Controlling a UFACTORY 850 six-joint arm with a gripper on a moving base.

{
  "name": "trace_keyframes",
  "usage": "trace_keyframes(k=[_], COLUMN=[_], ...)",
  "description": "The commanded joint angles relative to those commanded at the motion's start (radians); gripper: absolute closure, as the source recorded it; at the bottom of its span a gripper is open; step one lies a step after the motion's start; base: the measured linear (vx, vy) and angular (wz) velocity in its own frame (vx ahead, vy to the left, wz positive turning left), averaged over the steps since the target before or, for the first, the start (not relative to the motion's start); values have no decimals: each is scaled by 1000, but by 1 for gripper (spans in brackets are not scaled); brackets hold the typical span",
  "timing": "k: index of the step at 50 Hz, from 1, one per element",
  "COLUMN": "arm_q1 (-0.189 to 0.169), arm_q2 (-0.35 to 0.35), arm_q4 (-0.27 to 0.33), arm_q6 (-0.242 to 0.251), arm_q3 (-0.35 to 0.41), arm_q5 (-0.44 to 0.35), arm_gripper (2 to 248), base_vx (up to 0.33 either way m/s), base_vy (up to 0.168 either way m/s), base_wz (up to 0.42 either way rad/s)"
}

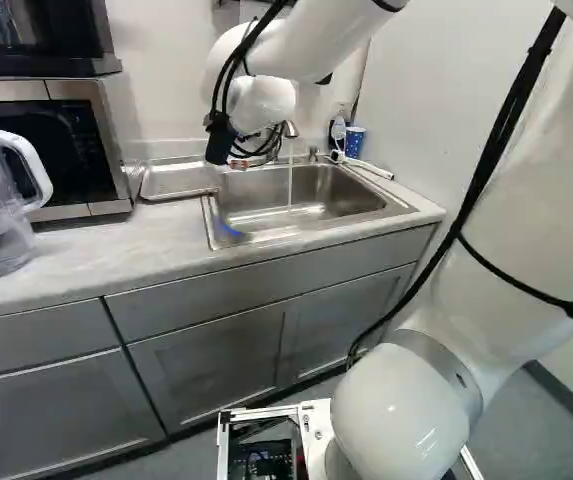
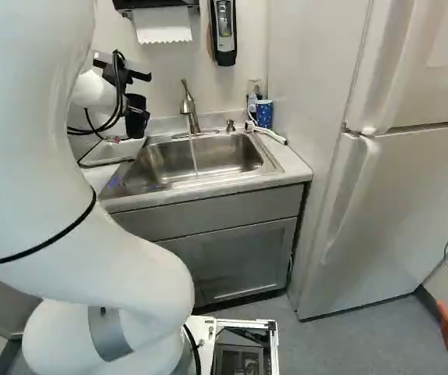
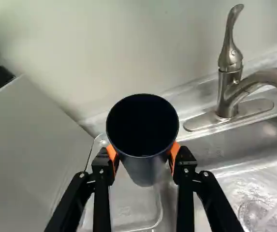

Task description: Rinse the cup and place it in the tray

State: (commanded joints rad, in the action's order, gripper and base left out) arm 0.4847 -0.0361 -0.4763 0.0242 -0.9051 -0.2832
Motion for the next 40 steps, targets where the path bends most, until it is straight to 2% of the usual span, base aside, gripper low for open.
trace_keyframes(k=[22, 40], arm_q1=[59, 106], arm_q2=[46, 63], arm_q4=[9, 86], arm_q6=[0, 0], arm_q3=[-46, -63], arm_q5=[-15, -33], arm_gripper=[128, 128], base_vx=[0, 0], base_vy=[0, 0], base_wz=[0, 0])
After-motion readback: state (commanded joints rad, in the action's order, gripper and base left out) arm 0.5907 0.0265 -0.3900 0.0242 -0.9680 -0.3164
